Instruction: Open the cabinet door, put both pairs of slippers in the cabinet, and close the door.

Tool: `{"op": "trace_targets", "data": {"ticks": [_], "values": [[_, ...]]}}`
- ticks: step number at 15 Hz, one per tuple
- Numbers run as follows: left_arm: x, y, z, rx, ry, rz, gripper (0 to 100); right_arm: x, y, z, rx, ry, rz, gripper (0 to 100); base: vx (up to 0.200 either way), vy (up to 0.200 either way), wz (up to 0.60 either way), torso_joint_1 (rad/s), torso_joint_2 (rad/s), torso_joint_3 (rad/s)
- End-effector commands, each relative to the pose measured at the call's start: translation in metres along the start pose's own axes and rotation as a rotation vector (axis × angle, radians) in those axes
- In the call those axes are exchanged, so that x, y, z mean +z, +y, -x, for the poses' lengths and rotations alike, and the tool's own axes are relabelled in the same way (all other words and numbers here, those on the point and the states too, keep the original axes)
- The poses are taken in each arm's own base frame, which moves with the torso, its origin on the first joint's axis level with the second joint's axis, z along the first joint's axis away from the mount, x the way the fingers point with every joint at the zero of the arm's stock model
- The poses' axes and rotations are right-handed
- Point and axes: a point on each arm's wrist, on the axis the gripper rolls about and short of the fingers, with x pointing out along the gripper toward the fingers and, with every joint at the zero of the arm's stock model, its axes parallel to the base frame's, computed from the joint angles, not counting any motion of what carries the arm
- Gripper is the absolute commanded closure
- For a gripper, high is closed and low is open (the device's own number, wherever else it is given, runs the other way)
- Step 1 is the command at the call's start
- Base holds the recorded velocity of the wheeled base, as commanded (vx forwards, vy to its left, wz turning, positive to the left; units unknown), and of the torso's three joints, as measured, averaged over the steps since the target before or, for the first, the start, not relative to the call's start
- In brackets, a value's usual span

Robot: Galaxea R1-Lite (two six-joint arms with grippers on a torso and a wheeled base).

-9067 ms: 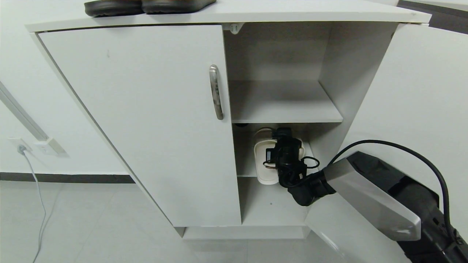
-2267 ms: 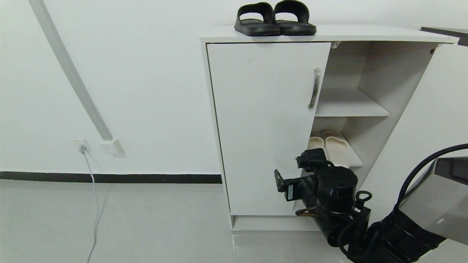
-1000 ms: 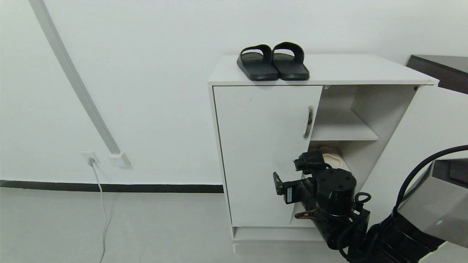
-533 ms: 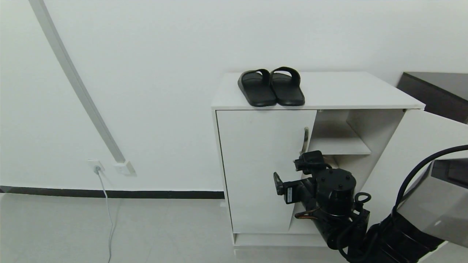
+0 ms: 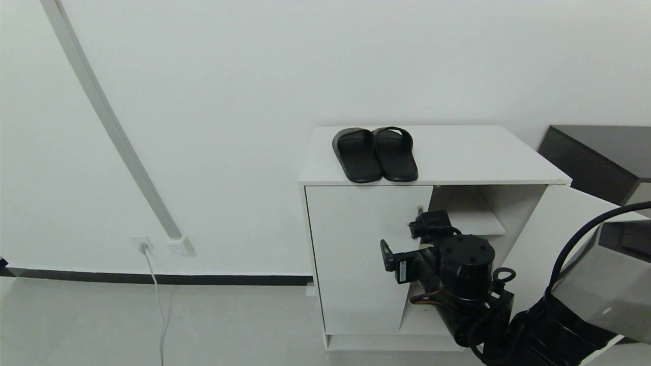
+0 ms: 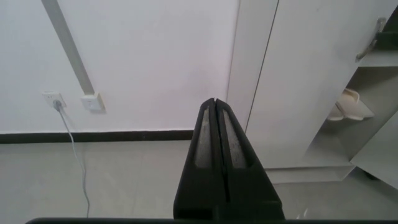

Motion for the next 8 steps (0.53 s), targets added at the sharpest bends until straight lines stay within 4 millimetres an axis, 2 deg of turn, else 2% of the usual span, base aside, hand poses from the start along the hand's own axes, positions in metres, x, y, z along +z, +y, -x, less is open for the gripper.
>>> {"op": "trace_targets", "data": {"ticks": [1, 8], "values": [[-0.0001, 0.0000, -0.0001, 0.000, 0.002, 0.001, 100, -0.0004, 0.0002, -0.0002, 0.000, 0.000, 0.000, 0, 0.000, 0.000, 0.00, 0.227, -0.54, -0.320], [-0.0001, 0.0000, -0.0001, 0.000, 0.002, 0.001, 100, 0.0011, 0.0005, -0.0006, 0.001, -0.005, -0.005, 0, 0.000, 0.000, 0.00, 0.252, -0.58, -0.333]]}}
